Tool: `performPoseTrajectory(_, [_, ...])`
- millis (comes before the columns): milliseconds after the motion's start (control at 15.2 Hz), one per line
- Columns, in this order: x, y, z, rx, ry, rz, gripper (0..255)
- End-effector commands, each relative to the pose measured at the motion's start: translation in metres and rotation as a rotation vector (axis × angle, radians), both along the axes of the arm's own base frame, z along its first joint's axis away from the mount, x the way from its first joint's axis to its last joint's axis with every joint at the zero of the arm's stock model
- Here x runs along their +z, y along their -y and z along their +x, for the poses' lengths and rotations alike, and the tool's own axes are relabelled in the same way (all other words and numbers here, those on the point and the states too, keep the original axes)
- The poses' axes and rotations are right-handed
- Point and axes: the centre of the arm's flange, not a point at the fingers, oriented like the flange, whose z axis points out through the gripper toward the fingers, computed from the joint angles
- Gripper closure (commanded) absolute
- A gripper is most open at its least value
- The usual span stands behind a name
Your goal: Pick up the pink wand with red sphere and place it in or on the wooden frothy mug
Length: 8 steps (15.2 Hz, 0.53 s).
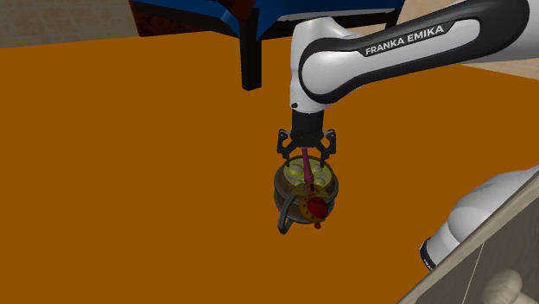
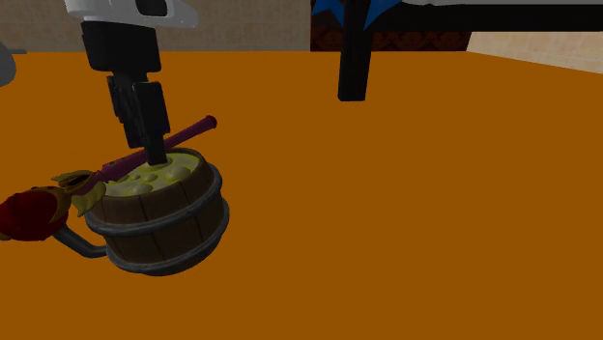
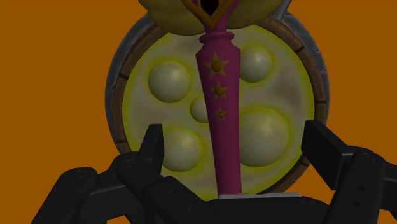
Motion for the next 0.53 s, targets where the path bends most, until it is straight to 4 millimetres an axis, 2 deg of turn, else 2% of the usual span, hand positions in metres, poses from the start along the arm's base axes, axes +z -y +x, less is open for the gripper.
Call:
performPoseTrajectory(0, [0.013, 0.001, 0.002, 0.0, 0.0, 0.0, 0])
performPoseTrajectory(198, [0.049, 0.002, 0.007, 0.0, 0.0, 0.0, 0])
performPoseTrajectory(462, [0.049, 0.002, 0.007, 0.0, 0.0, 0.0, 0])
